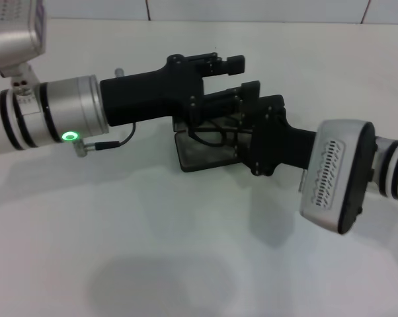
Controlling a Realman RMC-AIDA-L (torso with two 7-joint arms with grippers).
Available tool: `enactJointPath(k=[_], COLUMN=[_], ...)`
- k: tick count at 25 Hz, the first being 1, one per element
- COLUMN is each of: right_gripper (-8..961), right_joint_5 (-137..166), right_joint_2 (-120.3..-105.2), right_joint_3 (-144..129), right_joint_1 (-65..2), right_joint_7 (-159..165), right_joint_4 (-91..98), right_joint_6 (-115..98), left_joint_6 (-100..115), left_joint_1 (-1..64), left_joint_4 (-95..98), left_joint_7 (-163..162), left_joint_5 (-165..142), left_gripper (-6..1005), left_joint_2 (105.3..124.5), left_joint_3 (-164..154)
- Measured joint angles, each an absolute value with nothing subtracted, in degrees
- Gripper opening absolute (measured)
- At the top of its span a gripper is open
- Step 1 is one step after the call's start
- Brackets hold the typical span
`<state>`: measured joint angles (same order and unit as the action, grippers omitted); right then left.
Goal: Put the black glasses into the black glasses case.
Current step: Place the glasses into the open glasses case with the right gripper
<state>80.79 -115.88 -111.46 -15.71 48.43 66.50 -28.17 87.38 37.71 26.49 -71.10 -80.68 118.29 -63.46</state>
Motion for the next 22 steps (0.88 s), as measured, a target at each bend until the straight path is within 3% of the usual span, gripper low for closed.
enactJointPath(k=[9, 22], right_gripper=[230, 231], right_joint_5=[80.99, 81.39], right_joint_2=[-115.76, -115.55], right_joint_3=[-112.05, -111.51], right_joint_1=[-22.51, -20.31], right_joint_7=[55.27, 55.88], right_joint_4=[59.91, 60.57], right_joint_6=[-27.31, -32.69], left_joint_6=[87.21, 87.18], left_joint_1=[38.40, 38.35], left_joint_4=[26.50, 26.55], left_joint_7=[-70.96, -71.20], left_joint_5=[-80.77, -80.75], left_gripper=[563, 561], left_joint_2=[118.83, 118.78], left_joint_3=[-63.31, -63.26])
